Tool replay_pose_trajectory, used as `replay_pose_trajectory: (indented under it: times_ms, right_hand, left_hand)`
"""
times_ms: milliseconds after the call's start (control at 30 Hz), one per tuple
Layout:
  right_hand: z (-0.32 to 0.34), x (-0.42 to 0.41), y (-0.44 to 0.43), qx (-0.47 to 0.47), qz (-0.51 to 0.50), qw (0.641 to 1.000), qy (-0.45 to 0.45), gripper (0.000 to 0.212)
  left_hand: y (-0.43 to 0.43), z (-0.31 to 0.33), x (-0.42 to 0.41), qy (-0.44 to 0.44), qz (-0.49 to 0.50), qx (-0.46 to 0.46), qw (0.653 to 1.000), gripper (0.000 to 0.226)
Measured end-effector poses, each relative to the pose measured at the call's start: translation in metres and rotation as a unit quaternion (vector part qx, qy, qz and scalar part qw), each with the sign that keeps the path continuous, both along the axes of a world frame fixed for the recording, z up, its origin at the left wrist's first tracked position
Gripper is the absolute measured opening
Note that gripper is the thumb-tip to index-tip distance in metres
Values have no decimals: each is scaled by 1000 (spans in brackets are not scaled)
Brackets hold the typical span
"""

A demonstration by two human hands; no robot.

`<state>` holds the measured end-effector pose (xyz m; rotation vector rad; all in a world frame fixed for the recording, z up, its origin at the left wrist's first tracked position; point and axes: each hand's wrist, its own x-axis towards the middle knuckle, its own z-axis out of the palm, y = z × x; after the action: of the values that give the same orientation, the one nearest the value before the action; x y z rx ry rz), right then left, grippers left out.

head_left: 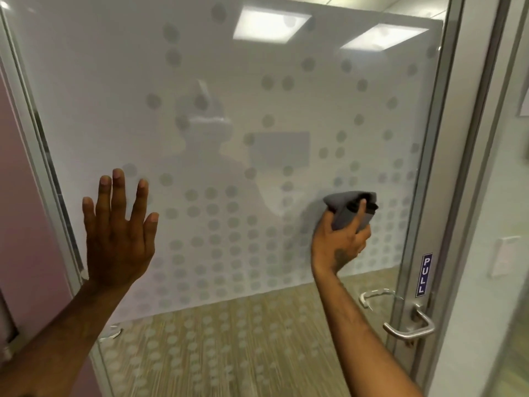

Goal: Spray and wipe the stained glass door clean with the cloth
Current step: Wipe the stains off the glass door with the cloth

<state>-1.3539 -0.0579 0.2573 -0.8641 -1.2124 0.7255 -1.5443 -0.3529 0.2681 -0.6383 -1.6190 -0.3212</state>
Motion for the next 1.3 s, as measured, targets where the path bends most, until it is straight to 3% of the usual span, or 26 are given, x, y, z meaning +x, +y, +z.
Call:
replay_pose_trajectory:
  times_ms: [100,200,267,400,467,533,600,700,733,800,867,1000,1100,1167,1233,1267,1300]
  right_hand:
    - [-3,-13,-45,71,23,995,-66,76]
    - [-25,-17,-79,175,52,968,-174,77]
    - [-44,-16,-95,245,82,933,-251,78]
    - [-71,-5,-123,396,144,825,-376,77]
    - [-77,2,-129,410,174,820,-359,69]
    - [-81,11,-131,407,194,825,-340,69]
    - [-82,21,-129,421,202,821,-328,74]
    - [-82,37,-124,446,216,810,-313,80]
    - [-82,42,-121,450,221,807,-310,81]
    - [-83,50,-115,462,227,795,-322,85]
    - [-85,57,-111,477,231,778,-338,91]
    - [-88,72,-111,501,255,737,-376,105]
    - [-83,86,-104,449,322,718,-423,110]
    - [-79,96,-100,332,396,764,-387,105]
    - [-77,102,-97,155,428,844,-285,94]
    - [-75,104,-96,52,444,862,-240,92]
    - [-73,106,-93,-48,482,849,-211,88]
  left_hand:
    - [0,1,0,-1,-7,-5,1000,60]
    - [-1,3,3,-16,-14,-9,1000,61]
    - [-1,3,11,-34,-19,-8,999,61]
    - [-4,10,39,-126,-57,-10,990,63]
    - [-6,10,63,-228,-119,19,966,65]
    - [-5,-1,94,-347,-189,64,916,70]
    - [-2,-17,125,-467,-249,109,842,83]
    - [2,-40,164,-641,-330,136,680,101]
    - [3,-47,174,-687,-349,128,625,100]
    - [8,-57,188,-738,-380,106,548,68]
    - [14,-67,196,-735,-412,107,529,38]
    - [27,-87,202,-711,-423,161,538,18]
    - [27,-98,204,-706,-429,189,531,23]
    - [24,-102,203,-714,-419,209,521,22]
    - [20,-103,200,-719,-415,245,501,21]
    - [19,-103,198,-720,-415,258,493,22]
    - [19,-102,197,-721,-416,263,489,24]
